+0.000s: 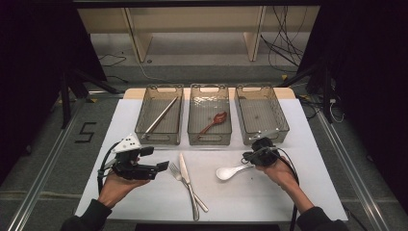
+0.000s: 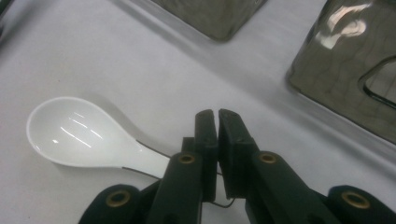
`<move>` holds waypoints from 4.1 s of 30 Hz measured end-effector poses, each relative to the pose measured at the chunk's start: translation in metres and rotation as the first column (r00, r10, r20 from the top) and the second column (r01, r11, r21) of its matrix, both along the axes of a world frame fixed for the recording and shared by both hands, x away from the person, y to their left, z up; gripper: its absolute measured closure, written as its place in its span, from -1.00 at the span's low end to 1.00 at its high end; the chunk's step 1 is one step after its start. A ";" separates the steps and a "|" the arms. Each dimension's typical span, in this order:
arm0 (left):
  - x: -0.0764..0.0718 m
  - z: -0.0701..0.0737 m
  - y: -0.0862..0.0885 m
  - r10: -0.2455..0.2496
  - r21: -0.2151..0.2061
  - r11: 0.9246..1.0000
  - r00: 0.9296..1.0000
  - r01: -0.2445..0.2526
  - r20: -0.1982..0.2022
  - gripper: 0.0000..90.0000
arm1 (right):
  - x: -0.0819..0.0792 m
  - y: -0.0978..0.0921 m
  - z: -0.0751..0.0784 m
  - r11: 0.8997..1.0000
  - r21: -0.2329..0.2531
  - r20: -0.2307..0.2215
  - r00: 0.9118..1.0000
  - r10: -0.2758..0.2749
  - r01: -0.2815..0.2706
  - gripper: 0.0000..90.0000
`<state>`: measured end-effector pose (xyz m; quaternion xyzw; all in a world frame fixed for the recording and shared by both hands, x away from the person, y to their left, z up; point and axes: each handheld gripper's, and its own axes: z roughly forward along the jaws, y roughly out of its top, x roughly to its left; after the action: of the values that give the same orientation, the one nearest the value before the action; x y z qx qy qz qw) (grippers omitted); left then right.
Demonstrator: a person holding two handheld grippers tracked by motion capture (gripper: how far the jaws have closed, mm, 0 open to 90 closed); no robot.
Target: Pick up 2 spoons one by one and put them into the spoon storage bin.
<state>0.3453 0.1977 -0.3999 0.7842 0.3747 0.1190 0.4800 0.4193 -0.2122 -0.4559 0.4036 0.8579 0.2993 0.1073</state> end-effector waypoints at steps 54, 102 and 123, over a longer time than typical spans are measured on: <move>0.002 -0.005 0.001 -0.006 0.021 1.000 1.000 0.006 0.007 -0.60 | -0.039 0.029 0.000 0.939 -0.208 -0.176 0.955 0.240 -0.274 0.19; 0.002 -0.003 0.006 0.023 0.001 1.000 1.000 -0.023 0.015 -0.59 | -0.013 0.029 0.048 0.984 0.053 -0.019 0.985 0.169 -0.168 0.72; 0.002 -0.004 0.008 0.029 -0.010 1.000 0.999 -0.029 0.018 -0.60 | 0.056 0.053 0.078 0.997 0.063 0.032 0.999 0.042 -0.044 0.71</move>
<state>0.3471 0.2052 -0.4041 0.7753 0.3822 0.1312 0.4854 0.4750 -0.1589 -0.3782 0.3834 0.8547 0.3350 0.1009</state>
